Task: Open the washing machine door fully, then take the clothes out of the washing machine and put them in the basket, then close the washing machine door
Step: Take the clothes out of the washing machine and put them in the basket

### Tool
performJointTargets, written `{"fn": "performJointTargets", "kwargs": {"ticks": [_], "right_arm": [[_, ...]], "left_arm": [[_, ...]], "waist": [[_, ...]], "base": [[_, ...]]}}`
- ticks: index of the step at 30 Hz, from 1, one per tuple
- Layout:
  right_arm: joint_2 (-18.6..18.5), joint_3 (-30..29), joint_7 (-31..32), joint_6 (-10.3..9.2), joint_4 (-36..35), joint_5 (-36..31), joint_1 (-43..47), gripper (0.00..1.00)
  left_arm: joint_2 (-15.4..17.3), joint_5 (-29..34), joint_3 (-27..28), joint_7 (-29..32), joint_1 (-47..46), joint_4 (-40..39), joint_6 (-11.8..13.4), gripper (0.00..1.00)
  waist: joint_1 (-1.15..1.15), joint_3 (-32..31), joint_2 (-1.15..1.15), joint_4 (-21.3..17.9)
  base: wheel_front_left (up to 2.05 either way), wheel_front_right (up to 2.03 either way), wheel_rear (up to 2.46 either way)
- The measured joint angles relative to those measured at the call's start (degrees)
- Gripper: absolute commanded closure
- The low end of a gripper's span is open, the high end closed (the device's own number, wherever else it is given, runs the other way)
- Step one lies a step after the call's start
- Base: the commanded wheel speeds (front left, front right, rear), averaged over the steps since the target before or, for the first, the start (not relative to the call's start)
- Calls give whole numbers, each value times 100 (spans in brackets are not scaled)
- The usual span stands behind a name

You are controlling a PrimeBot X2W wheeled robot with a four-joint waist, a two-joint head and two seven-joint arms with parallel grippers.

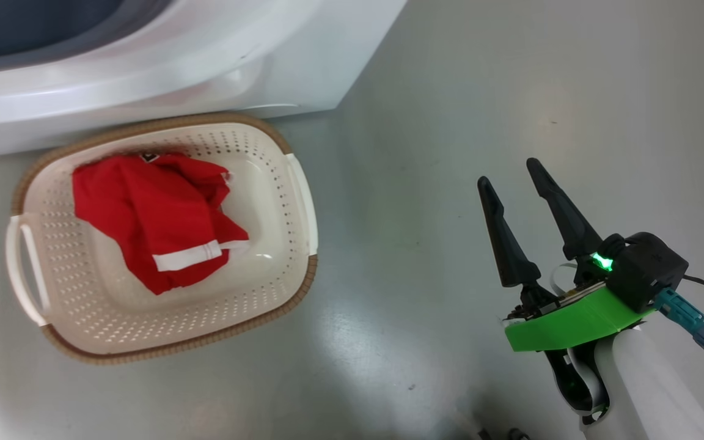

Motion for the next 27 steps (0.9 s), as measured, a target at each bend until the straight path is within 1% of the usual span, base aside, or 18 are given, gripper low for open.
{"fn": "performJointTargets", "kwargs": {"ticks": [3,5,8,9,10,11,12,13,19,22,27], "right_arm": [[0,21,0,0,-14,1,-1,0],[0,38,0,0,-20,118,-1,0],[0,47,0,0,-22,196,-1,0],[0,53,0,0,-22,197,-1,0],[0,57,0,0,-22,198,-1,0],[0,60,0,0,-23,203,-1,0],[0,60,0,0,-24,203,-1,0],[0,59,0,0,-26,203,-1,0],[0,27,0,0,-27,204,-1,0],[0,3,0,0,-24,203,-1,0],[0,-40,0,0,-18,200,-2,0]], "left_arm": [[87,12,-58,-1,-153,236,0,0],[121,71,-112,-1,-225,342,-4,0],[154,105,-177,2,-263,463,-57,0],[160,105,-186,4,-299,491,-58,10],[170,105,-190,10,-332,510,-58,37],[182,104,-192,10,-346,516,-58,59],[187,104,-196,10,-346,536,-58,85],[191,103,-201,9,-346,559,-58,100],[188,67,-233,9,-358,605,-60,100],[146,-57,-222,8,-358,577,-67,100],[20,-347,-24,4,-262,-64,-115,100]], "waist": [[0,54,0,-89],[0,84,0,-138],[0,119,0,-187],[0,130,0,-198],[0,137,0,-206],[0,141,0,-213],[0,139,0,-216],[0,137,0,-216],[0,100,0,-173],[0,74,0,-130],[0,-21,0,-45]], "base": [[0,0,0],[0,0,0],[0,0,0],[0,0,0],[0,0,0],[0,0,0],[0,0,0],[0,0,0],[0,0,0],[0,0,0],[0,0,0]]}}
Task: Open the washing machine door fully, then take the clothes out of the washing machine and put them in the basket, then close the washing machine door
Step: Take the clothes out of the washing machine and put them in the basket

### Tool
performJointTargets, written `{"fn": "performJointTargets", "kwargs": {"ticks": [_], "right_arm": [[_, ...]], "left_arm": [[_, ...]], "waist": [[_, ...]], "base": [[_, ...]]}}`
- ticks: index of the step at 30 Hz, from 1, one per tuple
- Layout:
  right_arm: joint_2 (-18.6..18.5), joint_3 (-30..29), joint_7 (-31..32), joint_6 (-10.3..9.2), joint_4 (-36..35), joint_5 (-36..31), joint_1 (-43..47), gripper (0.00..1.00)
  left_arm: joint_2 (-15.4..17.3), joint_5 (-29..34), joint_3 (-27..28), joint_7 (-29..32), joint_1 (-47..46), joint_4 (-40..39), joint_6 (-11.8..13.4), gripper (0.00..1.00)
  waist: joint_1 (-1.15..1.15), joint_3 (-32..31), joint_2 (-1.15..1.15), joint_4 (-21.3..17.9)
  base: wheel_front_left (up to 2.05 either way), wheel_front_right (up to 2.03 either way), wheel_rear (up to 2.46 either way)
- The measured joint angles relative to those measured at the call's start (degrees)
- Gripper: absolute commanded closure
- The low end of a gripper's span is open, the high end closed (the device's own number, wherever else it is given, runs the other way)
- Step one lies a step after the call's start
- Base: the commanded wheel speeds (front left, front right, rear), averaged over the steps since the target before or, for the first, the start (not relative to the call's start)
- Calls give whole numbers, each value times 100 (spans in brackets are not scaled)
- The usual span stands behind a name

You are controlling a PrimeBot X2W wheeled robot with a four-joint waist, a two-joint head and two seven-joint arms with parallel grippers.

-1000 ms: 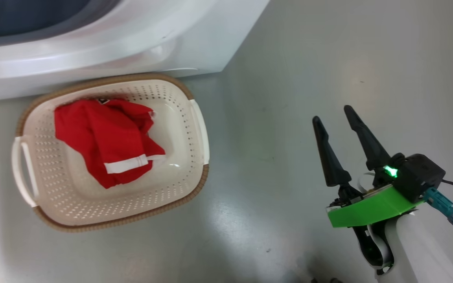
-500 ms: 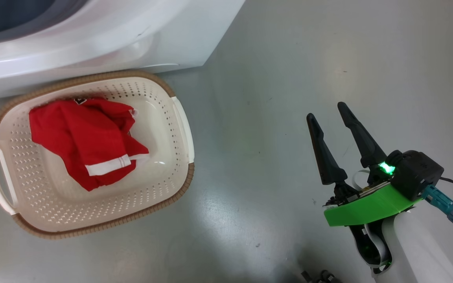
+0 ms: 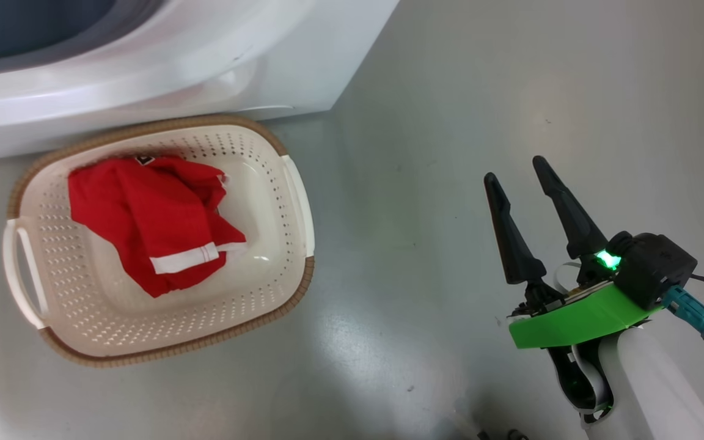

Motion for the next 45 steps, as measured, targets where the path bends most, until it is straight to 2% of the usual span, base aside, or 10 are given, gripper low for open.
{"fn": "performJointTargets", "kwargs": {"ticks": [11,19,26,27,45], "right_arm": [[-1,-267,0,0,55,-112,12,0],[-2,-434,0,0,101,-313,176,0],[-4,-532,0,0,136,-361,299,0],[-2,-541,0,0,138,-363,305,0],[-3,-646,0,0,142,-420,536,0]], "left_arm": [[-463,-485,430,-4,1551,-1927,-11,100],[-931,-460,612,-4,2927,-3444,-144,100],[-1215,-374,780,-4,3794,-4418,-207,100],[-1294,-363,820,-4,4056,-4758,-256,100],[-1535,-341,1127,-5,5256,-7118,-353,100]], "waist": [[0,-333,0,293],[0,-646,0,551],[0,-879,0,737],[0,-949,0,787],[0,-1203,0,985]], "base": [[0,0,0],[0,0,0],[0,0,0],[0,0,0],[0,0,0]]}}
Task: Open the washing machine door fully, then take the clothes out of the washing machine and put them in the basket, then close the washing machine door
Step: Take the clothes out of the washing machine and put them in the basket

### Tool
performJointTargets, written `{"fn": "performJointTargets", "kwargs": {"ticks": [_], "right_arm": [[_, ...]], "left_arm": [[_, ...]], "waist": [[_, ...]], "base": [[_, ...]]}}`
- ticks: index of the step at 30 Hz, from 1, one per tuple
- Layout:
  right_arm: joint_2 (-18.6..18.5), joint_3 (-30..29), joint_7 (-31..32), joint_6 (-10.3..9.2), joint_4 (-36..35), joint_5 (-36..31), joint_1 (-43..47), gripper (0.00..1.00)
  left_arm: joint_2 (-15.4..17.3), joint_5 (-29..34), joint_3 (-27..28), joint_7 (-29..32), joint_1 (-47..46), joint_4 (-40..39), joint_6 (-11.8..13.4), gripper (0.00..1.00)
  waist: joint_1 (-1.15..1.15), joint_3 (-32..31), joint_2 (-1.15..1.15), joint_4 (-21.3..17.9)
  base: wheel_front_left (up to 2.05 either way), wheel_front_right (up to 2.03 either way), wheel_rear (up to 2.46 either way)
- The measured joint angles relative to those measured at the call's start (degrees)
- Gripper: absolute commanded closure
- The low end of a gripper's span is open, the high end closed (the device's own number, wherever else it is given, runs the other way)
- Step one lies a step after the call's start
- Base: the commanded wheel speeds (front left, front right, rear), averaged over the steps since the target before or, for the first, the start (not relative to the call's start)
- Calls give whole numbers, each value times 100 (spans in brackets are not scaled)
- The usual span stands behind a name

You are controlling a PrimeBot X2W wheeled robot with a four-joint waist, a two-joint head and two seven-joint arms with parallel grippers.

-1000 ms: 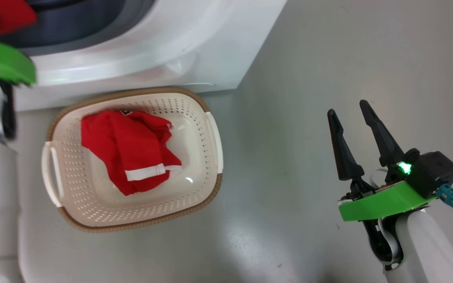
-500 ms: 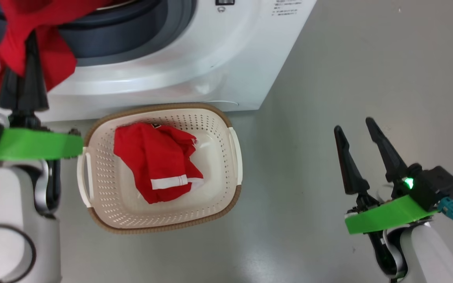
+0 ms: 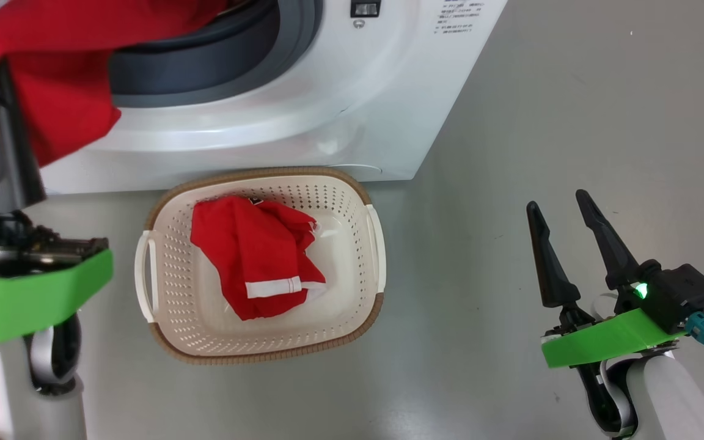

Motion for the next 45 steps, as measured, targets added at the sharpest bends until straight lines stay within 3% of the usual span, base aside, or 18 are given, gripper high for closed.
{"fn": "performJointTargets", "kwargs": {"ticks": [8,12,29,45], "right_arm": [[0,-27,0,0,-5,-26,-1,0],[0,-33,0,0,-7,-41,-1,0],[0,13,0,0,-46,10,-51,0],[0,118,0,0,-96,118,-385,0]], "left_arm": [[-103,-146,54,-7,112,-1178,0,100],[-110,-145,7,-8,149,-1350,-1,100],[-101,-467,-769,-5,627,1519,-1,100],[225,-491,-1473,-3,-99,3584,-2,100]], "waist": [[0,55,0,15],[0,83,0,17],[0,385,0,-112],[0,944,0,-275]], "base": [[0,0,0],[0,0,0],[0,0,0],[0,0,0]]}}
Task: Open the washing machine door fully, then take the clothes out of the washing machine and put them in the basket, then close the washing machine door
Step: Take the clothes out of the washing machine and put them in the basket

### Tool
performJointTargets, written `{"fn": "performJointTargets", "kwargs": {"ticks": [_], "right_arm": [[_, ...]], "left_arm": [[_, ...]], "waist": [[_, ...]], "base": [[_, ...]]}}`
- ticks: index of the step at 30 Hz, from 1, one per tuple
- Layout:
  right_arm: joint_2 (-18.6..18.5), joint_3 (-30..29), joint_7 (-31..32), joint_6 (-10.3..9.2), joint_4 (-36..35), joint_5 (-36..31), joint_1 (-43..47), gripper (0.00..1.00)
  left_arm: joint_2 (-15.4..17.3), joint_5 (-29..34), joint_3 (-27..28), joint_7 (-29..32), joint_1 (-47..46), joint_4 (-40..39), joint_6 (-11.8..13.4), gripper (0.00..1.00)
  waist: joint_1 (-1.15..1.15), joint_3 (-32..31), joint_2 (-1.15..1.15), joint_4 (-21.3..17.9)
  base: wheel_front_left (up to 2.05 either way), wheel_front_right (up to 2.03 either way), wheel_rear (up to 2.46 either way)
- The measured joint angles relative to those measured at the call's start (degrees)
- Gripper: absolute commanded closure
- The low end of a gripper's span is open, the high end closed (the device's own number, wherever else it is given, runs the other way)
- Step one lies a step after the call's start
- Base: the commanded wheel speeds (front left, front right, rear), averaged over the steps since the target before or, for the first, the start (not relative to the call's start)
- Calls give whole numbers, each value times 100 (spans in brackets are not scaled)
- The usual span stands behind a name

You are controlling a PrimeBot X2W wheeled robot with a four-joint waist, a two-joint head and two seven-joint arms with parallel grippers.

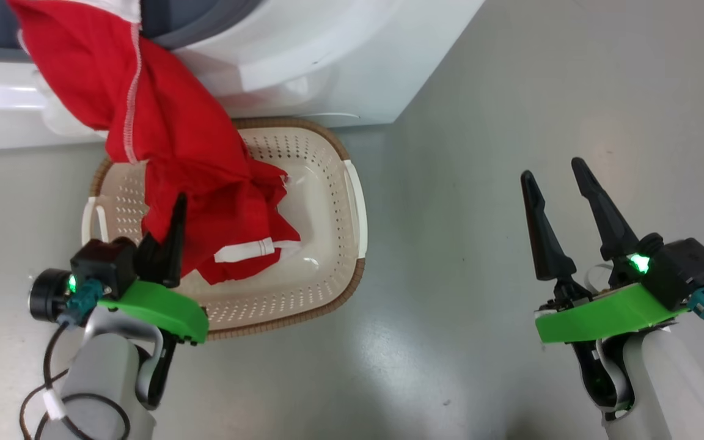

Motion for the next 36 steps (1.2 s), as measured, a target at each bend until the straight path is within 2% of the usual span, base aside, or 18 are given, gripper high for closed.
{"fn": "performJointTargets", "kwargs": {"ticks": [2,12,13,14,15,26,36], "right_arm": [[-1,10,-1,0,-34,0,-30,0],[0,14,0,0,-71,0,-200,0],[-1,14,0,0,-71,0,-225,0],[-1,14,0,0,-71,0,-236,0],[-1,18,0,0,-65,0,-235,0],[-1,24,0,0,-37,-12,-233,0],[-4,-18,0,0,1,-109,-211,0]], "left_arm": [[43,0,-31,0,-91,222,0,99],[71,-49,-36,2,-678,765,0,54],[71,-51,-36,2,-685,797,0,42],[70,-52,-38,2,-693,827,0,19],[71,-57,-40,4,-714,866,0,2],[67,-160,-42,4,-748,810,0,0],[-8,-140,200,3,-351,110,0,0]], "waist": [[0,73,0,-32],[0,451,0,-113],[0,471,0,-116],[0,481,0,-116],[0,480,0,-114],[0,319,0,-14],[0,106,0,163]], "base": [[0,0,0],[0,0,0],[0,0,0],[0,0,0],[0,0,0],[0,0,0],[0,0,0]]}}
